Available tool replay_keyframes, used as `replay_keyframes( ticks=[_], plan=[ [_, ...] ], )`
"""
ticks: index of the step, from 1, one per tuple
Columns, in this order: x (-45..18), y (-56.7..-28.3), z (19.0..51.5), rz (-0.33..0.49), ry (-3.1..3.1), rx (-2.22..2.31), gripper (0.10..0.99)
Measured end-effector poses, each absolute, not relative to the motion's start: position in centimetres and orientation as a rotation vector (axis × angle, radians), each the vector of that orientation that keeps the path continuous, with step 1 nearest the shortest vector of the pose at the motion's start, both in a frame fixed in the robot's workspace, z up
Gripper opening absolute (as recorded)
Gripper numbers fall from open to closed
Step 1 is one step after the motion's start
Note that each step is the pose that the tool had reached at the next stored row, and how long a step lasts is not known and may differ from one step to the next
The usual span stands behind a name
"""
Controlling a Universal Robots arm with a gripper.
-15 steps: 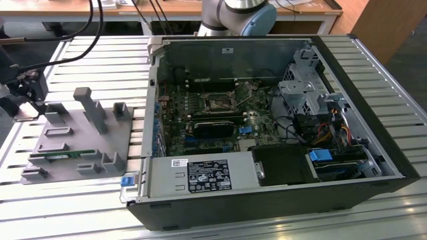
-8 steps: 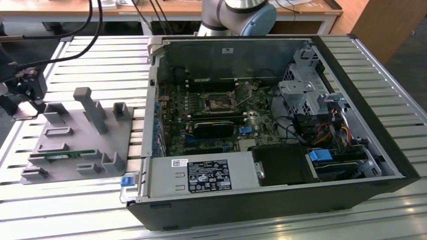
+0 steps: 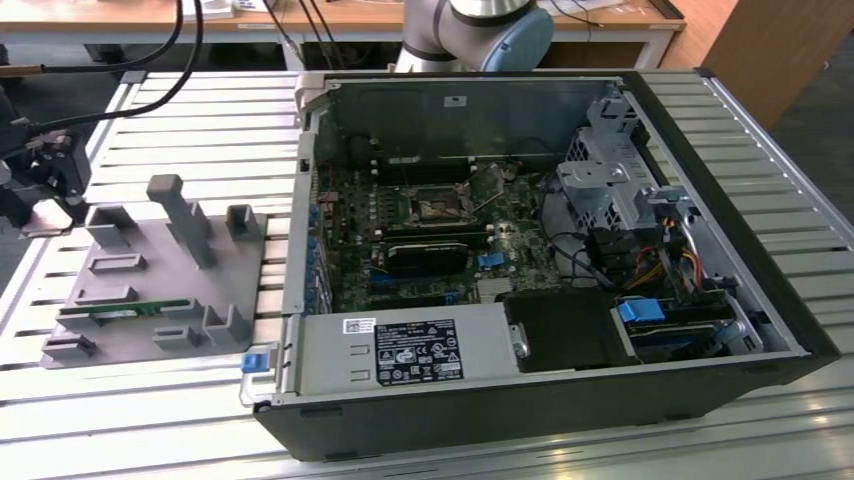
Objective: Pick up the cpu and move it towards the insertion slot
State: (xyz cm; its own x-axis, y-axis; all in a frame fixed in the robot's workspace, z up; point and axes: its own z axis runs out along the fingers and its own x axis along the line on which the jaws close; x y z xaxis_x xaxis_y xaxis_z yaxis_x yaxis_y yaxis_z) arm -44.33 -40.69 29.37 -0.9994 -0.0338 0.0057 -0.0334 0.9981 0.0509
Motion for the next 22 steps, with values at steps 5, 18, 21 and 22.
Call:
replay_keyframes(
  ticks=[5,18,21,22],
  plan=[
    [-44.33,-40.68,29.53,-0.08,-3.134,0.053,0.541],
    [-44.33,-40.66,29.83,-0.08,-3.133,0.053,0.541],
    [-44.34,-40.66,29.98,-0.079,-3.133,0.053,0.541],
    [-44.34,-40.65,30.04,-0.08,-3.133,0.053,0.541]
  ],
)
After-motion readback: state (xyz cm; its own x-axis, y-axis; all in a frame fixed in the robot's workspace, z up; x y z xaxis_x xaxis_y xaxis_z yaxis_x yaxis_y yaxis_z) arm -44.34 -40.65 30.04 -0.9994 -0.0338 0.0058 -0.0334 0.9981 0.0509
